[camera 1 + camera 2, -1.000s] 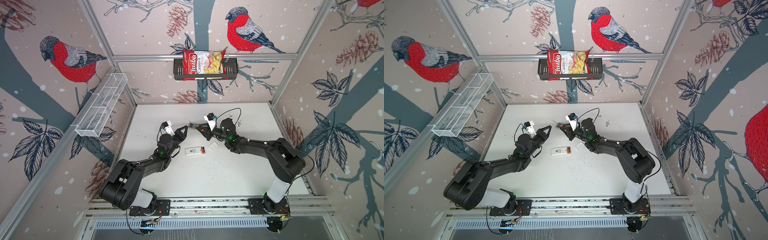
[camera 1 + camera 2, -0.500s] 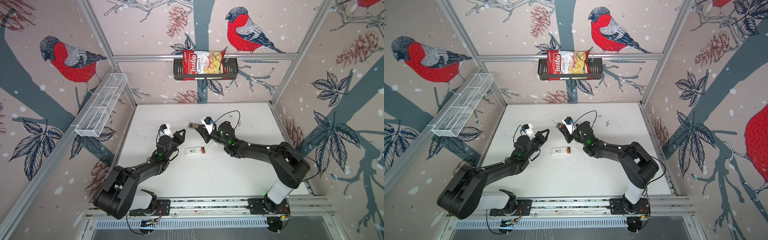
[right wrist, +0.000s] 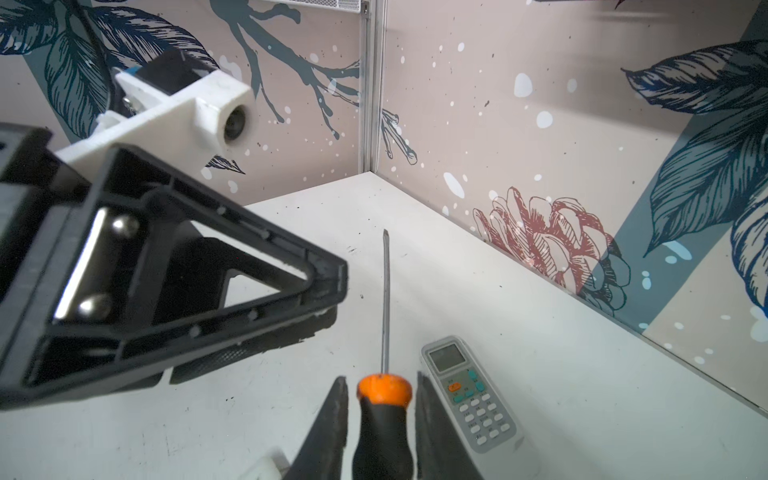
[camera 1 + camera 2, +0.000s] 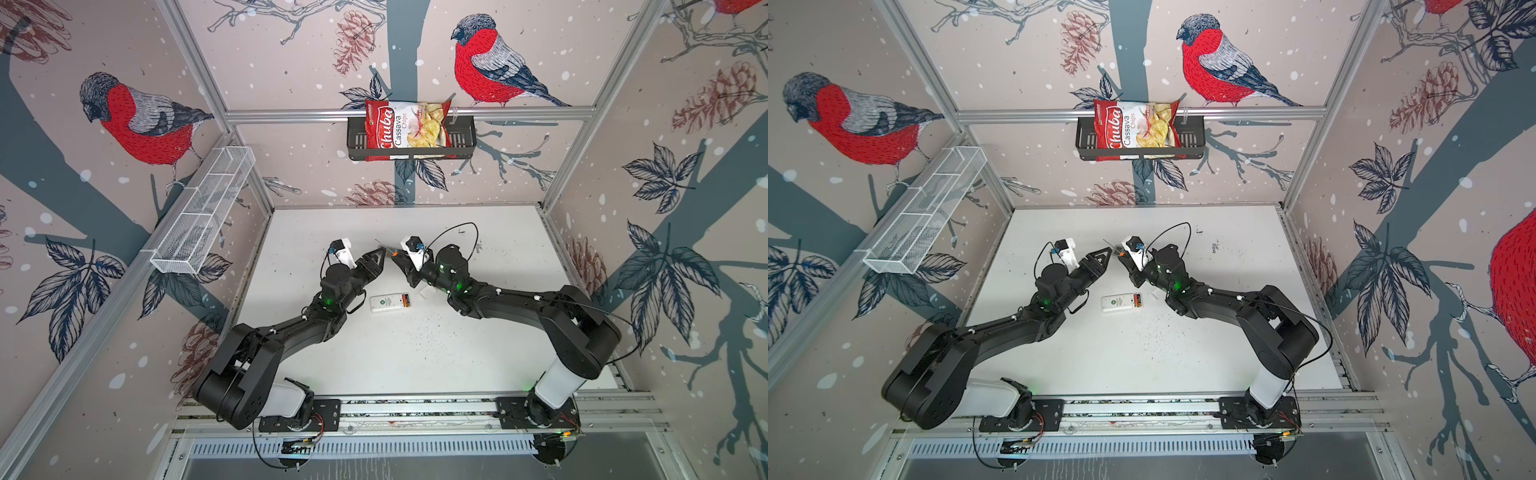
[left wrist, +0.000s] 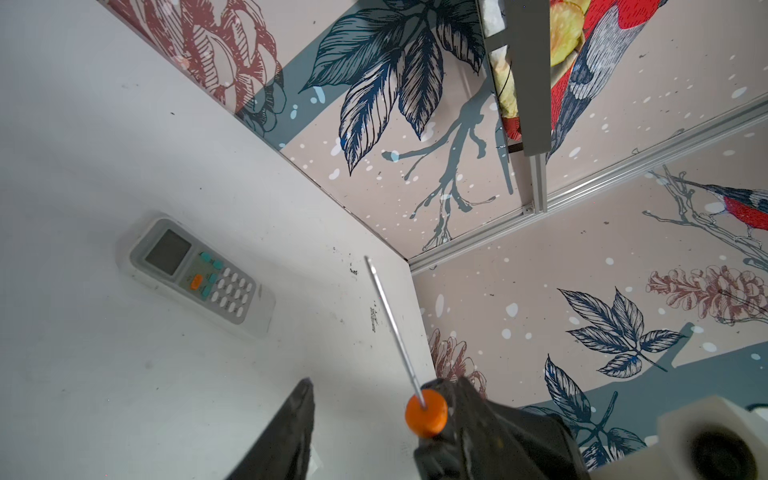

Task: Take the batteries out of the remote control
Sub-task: 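Open the left gripper off the shaft while the right gripper holds the handle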

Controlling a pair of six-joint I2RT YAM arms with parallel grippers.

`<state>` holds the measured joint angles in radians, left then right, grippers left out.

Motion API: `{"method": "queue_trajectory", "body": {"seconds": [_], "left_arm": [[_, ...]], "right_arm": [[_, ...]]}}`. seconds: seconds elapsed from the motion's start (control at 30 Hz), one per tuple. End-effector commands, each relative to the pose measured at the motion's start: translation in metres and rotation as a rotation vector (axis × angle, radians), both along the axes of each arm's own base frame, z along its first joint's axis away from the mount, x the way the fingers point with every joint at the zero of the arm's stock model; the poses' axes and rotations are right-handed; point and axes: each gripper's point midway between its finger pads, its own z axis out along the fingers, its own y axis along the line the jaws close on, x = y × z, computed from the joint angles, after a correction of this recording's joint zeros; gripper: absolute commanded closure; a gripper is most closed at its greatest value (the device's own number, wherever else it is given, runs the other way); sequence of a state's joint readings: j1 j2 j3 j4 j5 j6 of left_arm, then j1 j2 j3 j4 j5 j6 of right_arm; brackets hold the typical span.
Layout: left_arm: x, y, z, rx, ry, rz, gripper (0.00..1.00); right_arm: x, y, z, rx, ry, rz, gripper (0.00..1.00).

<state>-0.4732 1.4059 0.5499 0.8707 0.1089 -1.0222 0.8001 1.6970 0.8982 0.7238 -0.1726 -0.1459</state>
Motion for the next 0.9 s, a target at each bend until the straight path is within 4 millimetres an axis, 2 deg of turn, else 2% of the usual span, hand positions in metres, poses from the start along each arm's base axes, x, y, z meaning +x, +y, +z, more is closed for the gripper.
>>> {"method": "queue_trajectory", "body": {"seconds": [0.0,0.17,0.33,0.43,0.53,0.57,0.7,0.87], "left_arm": [[0.004,-0.007,0.005,-0.025,-0.003,-0.017,0.49],[0.011,-0.014,0.003,-0.05,0.005,-0.023,0.59],[0.016,-0.018,-0.004,-0.059,0.023,-0.029,0.8],[0.017,-0.021,-0.008,-0.066,0.031,-0.038,0.99],[0.016,-0.023,-0.012,-0.067,0.04,-0.042,1.0],[0.015,-0.022,-0.013,-0.07,0.043,-0.04,1.0],[0.013,-0.019,-0.02,-0.079,0.062,-0.024,1.0],[0.012,-0.014,-0.021,-0.096,0.065,0.002,1.0]], "right_arm": [[-0.001,0.001,0.002,-0.002,-0.026,-0.005,1.0],[-0.008,0.003,-0.001,-0.022,-0.038,0.004,1.0],[-0.013,0.001,-0.002,-0.014,-0.038,0.008,1.0],[-0.012,0.001,-0.004,-0.013,-0.033,0.003,1.0],[-0.01,0.0,-0.006,-0.004,-0.018,-0.009,1.0],[-0.009,-0.001,-0.004,0.007,-0.012,-0.013,0.97],[-0.005,-0.003,-0.005,0.052,0.032,-0.009,0.65],[-0.011,-0.01,0.003,0.127,0.074,0.026,0.39]]}}
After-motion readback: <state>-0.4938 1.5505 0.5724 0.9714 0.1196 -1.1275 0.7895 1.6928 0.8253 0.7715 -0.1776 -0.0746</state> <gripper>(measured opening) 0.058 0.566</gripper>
